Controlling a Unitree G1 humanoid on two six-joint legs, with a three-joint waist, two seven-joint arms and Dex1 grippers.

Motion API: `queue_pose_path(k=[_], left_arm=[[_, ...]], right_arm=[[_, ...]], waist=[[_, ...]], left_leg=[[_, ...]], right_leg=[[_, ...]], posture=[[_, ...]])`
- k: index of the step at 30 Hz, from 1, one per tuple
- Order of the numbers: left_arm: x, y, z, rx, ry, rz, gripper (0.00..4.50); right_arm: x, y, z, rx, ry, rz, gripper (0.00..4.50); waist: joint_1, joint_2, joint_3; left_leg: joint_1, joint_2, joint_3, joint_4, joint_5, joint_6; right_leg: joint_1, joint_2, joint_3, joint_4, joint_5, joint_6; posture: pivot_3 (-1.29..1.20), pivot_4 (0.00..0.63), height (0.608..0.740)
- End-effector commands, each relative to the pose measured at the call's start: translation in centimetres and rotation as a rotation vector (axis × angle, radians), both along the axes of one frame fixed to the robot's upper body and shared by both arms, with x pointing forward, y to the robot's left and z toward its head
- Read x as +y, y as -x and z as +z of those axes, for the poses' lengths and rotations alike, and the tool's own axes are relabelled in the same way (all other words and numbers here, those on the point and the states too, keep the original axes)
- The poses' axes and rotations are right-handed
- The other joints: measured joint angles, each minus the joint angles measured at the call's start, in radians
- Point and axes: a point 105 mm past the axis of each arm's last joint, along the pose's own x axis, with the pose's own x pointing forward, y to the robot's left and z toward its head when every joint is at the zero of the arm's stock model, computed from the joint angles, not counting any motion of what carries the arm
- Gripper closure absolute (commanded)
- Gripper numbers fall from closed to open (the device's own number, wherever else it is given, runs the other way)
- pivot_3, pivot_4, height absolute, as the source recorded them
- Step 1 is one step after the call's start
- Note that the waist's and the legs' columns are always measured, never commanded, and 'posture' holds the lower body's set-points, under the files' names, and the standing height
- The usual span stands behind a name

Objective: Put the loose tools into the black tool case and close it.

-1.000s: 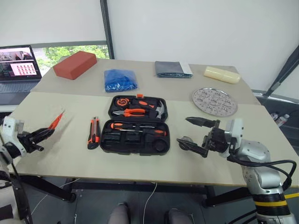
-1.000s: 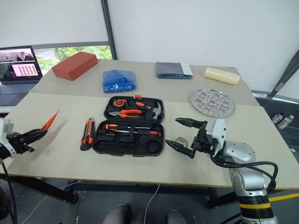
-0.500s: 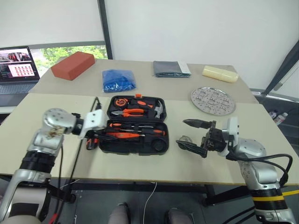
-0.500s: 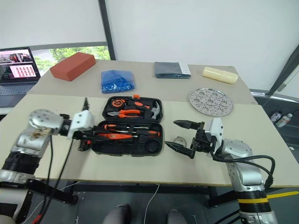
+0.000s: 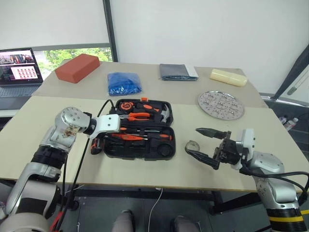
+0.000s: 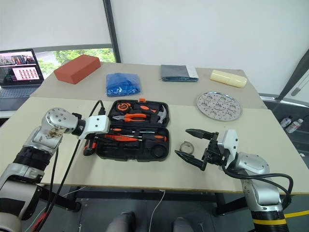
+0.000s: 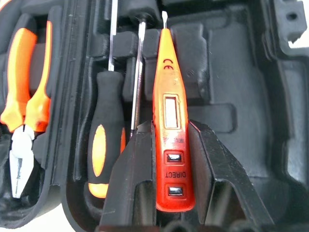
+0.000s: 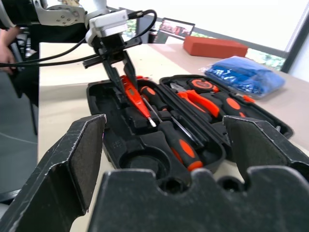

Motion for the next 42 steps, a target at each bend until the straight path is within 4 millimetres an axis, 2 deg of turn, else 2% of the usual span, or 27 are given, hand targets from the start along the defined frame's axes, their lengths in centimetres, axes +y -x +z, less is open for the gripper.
queue_pose_path(k=[1, 7, 12, 14, 15, 17, 20, 24, 27, 31, 34, 42], left_arm=[[1.5, 0.1, -1.8, 0.053, -0.093, 0.028, 4.02], [2.6, 0.2, -2.8, 0.093, -0.117, 0.062, 4.02], [1.7, 0.4, -3.1, 0.168, -0.005, 0.069, 4.02], [0.6, 0.6, -1.9, 0.136, 0.138, 0.001, 3.02], [0.5, 0.7, -0.7, 0.086, 0.206, -0.048, 2.81], [0.7, 1.4, 1.0, 0.022, 0.292, -0.147, 2.1], [1.4, 1.1, 2.3, -0.012, 0.398, -0.119, 2.1], [0.9, 0.4, 3.0, -0.029, 0.564, -0.068, 2.1], [0.2, -0.1, 1.7, -0.004, 0.587, -0.014, 2.81], [-0.4, -0.1, -0.1, 0.022, 0.561, 0.003, 4.37], [-0.5, 0.3, -1.1, 0.043, 0.534, 0.004, 4.48], [0.5, -0.8, -3.8, 0.09, 0.453, 0.165, 4.48]], right_arm=[[-0.1, 0.4, 1.4, -0.056, -0.01, -0.007, 0.0], [-0.2, 0.4, 1.4, -0.055, -0.01, -0.018, 0.0], [0.0, 0.3, 1.2, -0.052, -0.01, -0.017, 0.0], [0.0, 0.3, 1.2, -0.046, -0.01, -0.014, 0.0], [0.0, 0.4, 1.1, -0.04, -0.008, -0.014, 0.0], [-0.2, 0.5, 0.9, -0.025, -0.003, -0.015, 0.0], [-0.3, 0.6, 0.8, -0.008, 0.0, -0.008, 0.0], [-0.2, 0.6, 0.8, 0.008, 0.004, -0.004, 0.0], [0.0, 0.7, 0.6, 0.018, 0.004, 0.003, 0.0], [0.2, 0.8, 0.5, 0.021, 0.002, 0.004, 0.0], [0.1, 0.7, 0.5, 0.021, 0.0, 0.001, 0.0], [-0.1, 1.0, 0.4, 0.024, -0.001, -0.006, 0.0]], waist=[[0.0, 0.0, 0.0], [-0.003, 0.001, 0.0], [-0.007, 0.002, -0.001], [-0.006, 0.002, -0.001], [-0.006, 0.002, -0.001], [-0.004, 0.002, -0.001], [0.0, 0.001, 0.0], [0.005, 0.001, 0.0], [0.009, 0.001, 0.0], [0.005, 0.001, 0.0], [0.001, 0.001, 0.0], [0.004, 0.001, -0.001]], left_leg=[[0.0, 0.0, 0.0, 0.0, 0.0, 0.0], [0.001, 0.0, 0.0, 0.0, 0.0, 0.0], [0.002, 0.0, 0.0, 0.0, 0.0, 0.0], [0.002, 0.0, 0.0, 0.0, 0.0, 0.0], [0.002, 0.0, 0.0, 0.0, 0.0, 0.0], [0.001, 0.0, 0.0, 0.0, 0.0, 0.0], [-0.002, 0.0, 0.0, 0.001, 0.0, 0.001], [-0.002, 0.0, -0.001, 0.002, 0.0, 0.001], [-0.002, -0.001, -0.001, 0.003, 0.0, 0.001], [-0.002, -0.001, -0.001, 0.004, 0.0, 0.001], [-0.002, -0.001, -0.001, 0.003, 0.0, 0.001], [-0.001, -0.001, -0.001, 0.003, 0.0, 0.001]], right_leg=[[0.0, 0.0, 0.0, 0.0, 0.0, 0.0], [0.001, 0.0, 0.0, 0.0, 0.001, -0.001], [0.001, 0.0, 0.0, 0.001, 0.001, -0.001], [0.001, 0.0, 0.0, 0.001, 0.0, 0.0], [0.001, 0.0, 0.0, 0.001, 0.0, 0.0], [0.001, 0.0, 0.0, 0.0, 0.001, -0.002], [-0.001, 0.0, 0.0, 0.0, 0.003, -0.004], [0.0, 0.0, 0.0, 0.001, 0.003, -0.003], [0.001, 0.0, 0.0, 0.0, 0.004, -0.002], [0.002, 0.0, 0.0, 0.0, 0.004, -0.001], [0.001, 0.0, 0.0, 0.0, 0.004, -0.002], [0.002, 0.0, 0.0, 0.0, 0.004, -0.002]], posture=[[0.0, 0.15, 0.74], [0.0, 0.15, 0.74], [0.0, 0.15, 0.74], [0.0, 0.15, 0.74], [0.0, 0.15, 0.74], [0.0, 0.15, 0.74], [0.0, 0.15, 0.74], [0.0, 0.15, 0.74], [0.0, 0.15, 0.74], [0.0, 0.15, 0.74], [0.0, 0.15, 0.74], [0.0, 0.15, 0.74]])
